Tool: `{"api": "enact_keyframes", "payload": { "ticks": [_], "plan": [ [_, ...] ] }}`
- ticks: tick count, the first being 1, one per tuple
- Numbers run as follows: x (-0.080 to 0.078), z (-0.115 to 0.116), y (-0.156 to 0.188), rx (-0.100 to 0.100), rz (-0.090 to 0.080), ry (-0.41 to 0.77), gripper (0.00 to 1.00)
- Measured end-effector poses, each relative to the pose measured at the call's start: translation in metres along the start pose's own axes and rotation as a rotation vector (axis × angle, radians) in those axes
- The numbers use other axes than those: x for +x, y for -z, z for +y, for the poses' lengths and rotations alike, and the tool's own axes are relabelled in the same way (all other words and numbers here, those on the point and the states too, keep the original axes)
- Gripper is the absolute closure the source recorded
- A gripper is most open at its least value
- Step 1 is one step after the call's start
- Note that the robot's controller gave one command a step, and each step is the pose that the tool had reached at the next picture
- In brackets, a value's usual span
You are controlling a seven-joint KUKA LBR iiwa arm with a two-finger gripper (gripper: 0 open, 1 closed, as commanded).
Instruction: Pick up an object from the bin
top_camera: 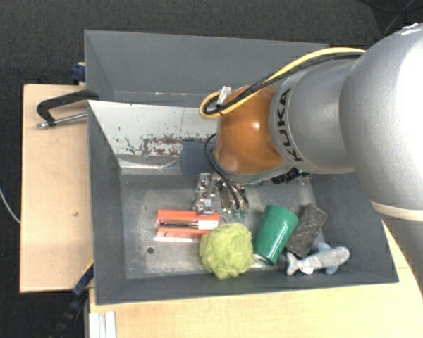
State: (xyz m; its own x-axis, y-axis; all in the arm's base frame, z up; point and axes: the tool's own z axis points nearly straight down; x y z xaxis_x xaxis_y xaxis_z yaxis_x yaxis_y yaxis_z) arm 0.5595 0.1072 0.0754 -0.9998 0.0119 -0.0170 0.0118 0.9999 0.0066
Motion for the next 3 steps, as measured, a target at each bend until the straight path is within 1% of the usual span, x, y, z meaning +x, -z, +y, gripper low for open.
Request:
{"api": "enact_keyframes", "payload": {
  "ticks": [1,2,3],
  "plan": [
    [0.044,-0.004,0.198,0.007,0.016,-0.119,1.0],
    [0.046,-0.003,0.212,0.005,0.011,-0.125,1.0],
    [0.045,-0.006,0.177,0.005,0.01,-0.054,1.0]
  ]
}}
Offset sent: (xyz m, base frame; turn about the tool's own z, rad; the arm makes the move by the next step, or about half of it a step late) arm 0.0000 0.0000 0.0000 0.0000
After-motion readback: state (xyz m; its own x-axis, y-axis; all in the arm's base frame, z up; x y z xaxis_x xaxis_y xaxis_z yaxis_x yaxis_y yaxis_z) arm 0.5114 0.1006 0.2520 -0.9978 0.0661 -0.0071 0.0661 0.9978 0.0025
